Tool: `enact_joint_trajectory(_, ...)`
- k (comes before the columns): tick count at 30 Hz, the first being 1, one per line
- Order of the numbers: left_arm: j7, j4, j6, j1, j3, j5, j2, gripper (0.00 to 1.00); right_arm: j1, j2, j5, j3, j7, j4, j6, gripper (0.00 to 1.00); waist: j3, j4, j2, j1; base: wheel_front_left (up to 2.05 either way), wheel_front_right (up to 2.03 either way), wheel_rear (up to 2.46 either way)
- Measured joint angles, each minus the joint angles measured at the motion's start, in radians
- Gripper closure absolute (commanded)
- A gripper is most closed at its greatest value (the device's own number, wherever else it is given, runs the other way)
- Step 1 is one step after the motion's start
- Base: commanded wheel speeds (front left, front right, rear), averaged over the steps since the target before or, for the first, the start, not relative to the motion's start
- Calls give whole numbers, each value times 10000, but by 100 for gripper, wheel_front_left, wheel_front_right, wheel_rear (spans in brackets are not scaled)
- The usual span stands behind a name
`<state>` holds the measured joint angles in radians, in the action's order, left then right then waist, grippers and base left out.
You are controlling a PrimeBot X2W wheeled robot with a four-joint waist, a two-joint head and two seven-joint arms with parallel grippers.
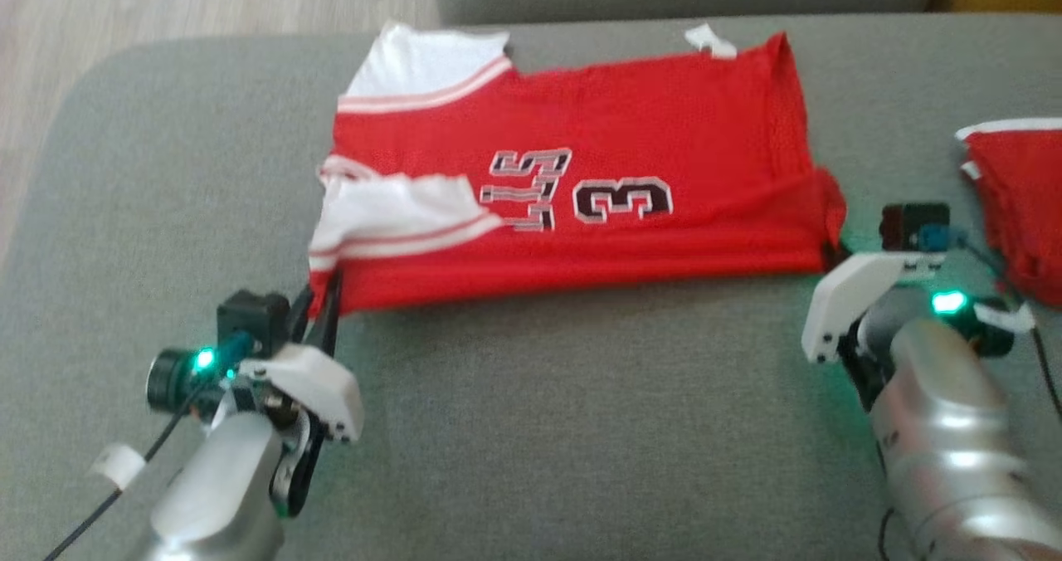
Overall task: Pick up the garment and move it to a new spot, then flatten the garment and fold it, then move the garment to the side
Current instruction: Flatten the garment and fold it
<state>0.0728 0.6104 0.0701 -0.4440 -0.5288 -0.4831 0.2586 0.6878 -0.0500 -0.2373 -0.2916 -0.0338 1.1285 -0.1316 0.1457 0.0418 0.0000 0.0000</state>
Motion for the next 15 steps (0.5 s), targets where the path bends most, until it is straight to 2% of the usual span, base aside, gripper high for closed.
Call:
enact_joint_trajectory(6,-652,-309,-86,885,-311,-15,291,100,-839,35,318,134,-272,-105,0,100,-816,-242,0,-1,0,0,0)
enact_joint_trajectory(12,-1327,-894,-84,1707,-600,-146,518,100,-1872,52,385,132,-842,-861,0,100,-1395,-385,0,-2,0,0,0)
enact_joint_trajectory(15,-1776,-1294,-84,2143,-775,-263,660,100,-2522,56,775,249,-1164,-1450,0,100,-1622,-452,0,-3,0,0,0)
